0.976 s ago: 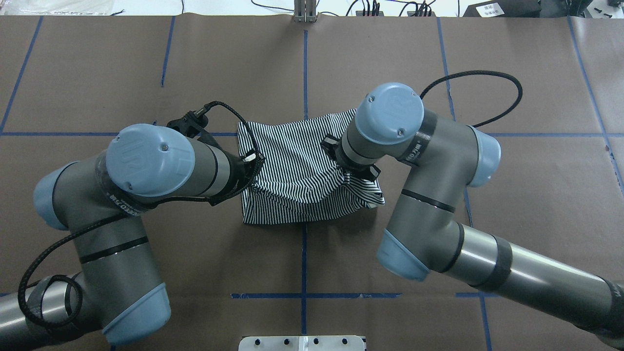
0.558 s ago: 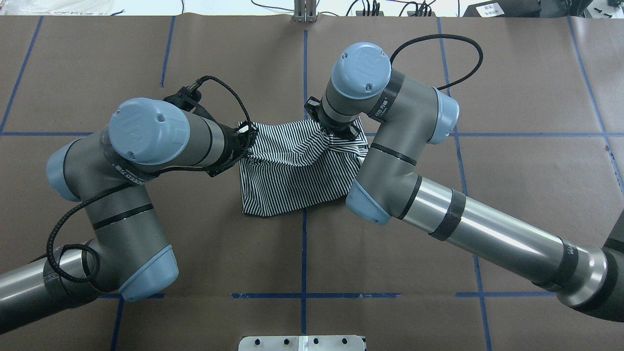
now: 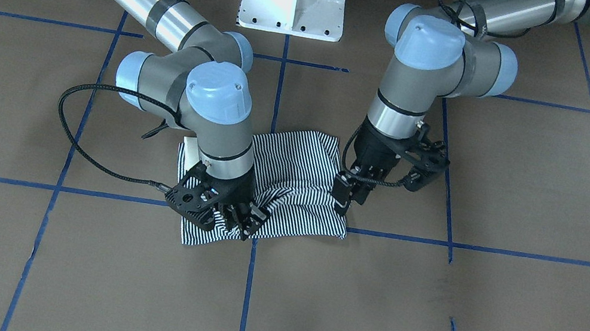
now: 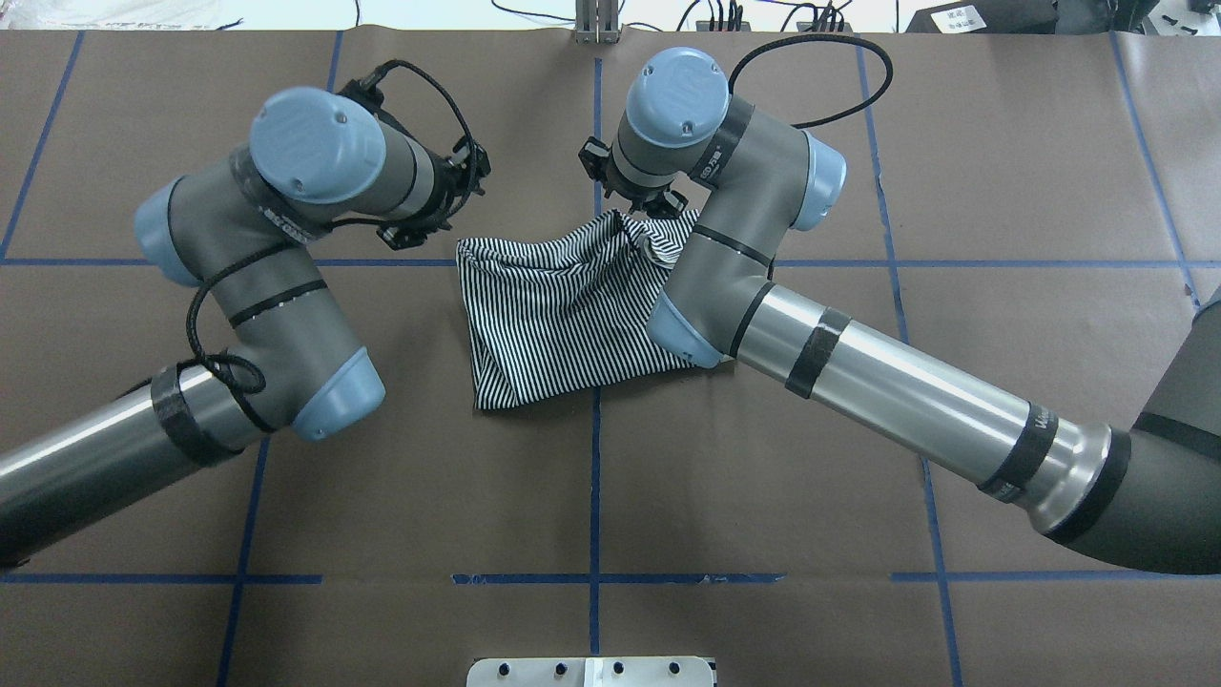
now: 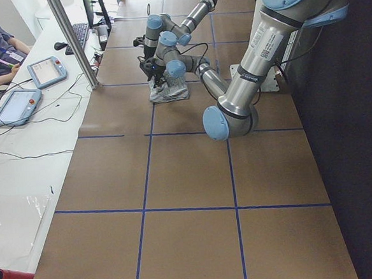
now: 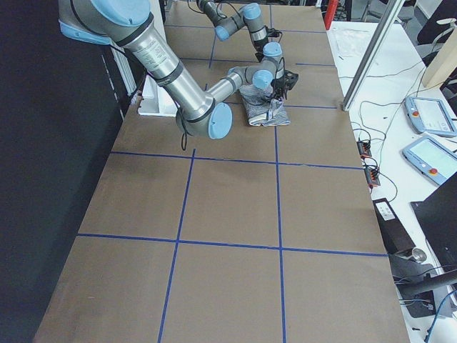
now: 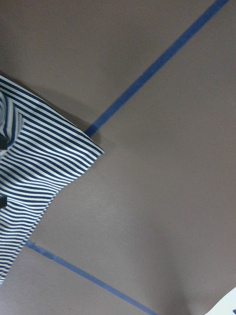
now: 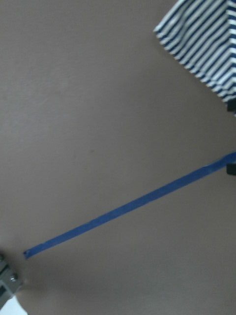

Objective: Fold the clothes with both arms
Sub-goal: 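Release the shirt and raise both grippers away from it, then press the folded shirt's top down with the right gripper while the left arm withdraws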

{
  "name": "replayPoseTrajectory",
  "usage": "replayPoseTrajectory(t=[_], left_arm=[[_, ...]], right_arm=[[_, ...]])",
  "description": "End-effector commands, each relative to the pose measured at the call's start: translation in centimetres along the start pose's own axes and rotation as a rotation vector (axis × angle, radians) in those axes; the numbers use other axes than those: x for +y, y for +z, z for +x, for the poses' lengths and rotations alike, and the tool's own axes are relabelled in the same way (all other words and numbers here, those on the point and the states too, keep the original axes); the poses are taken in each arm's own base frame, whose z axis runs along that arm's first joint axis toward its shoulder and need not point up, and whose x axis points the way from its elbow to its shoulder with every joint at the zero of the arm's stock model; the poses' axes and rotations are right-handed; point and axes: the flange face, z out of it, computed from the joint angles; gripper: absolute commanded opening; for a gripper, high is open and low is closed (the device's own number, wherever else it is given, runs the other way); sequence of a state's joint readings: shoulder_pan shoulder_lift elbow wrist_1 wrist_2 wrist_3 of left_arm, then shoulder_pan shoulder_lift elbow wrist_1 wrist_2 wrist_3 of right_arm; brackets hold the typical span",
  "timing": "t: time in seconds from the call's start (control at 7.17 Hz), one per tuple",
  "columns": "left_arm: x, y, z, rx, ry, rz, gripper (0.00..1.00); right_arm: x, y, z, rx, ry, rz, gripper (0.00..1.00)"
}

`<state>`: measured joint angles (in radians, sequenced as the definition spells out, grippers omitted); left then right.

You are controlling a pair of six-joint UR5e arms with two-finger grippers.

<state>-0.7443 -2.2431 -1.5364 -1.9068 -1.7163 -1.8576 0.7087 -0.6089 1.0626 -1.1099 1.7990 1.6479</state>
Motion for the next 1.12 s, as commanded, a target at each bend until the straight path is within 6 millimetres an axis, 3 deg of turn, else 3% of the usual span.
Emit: replayPoseTrajectory(t=[0.0,0.28,0.56,0.84,0.98], left_arm=[[-8.9,1.7,1.0,-0.003,0.049,0.040,1.00],[-8.3,1.8,1.0,-0.005,0.055,-0.008,1.00],[-7.8,1.6,0.9,-0.010,0.086,-0.067,1.00],[-8.0,1.4,0.8,-0.009,0.094,-0.067,1.00],[-9.4,1.0,0.8,-0.014,0.113,-0.059,1.00]], right_arm=[[-6.7,1.5,1.5,0.042,-0.061,0.049,1.00],[-7.1,0.3,0.8,0.026,-0.127,0.024,1.00],[-5.5,-1.8,-0.4,0.113,-0.267,-0.005,1.00],[2.1,-1.7,-2.0,0.221,-0.311,-0.078,1.00],[5.1,-0.3,-1.3,0.259,-0.338,-0.090,1.00]])
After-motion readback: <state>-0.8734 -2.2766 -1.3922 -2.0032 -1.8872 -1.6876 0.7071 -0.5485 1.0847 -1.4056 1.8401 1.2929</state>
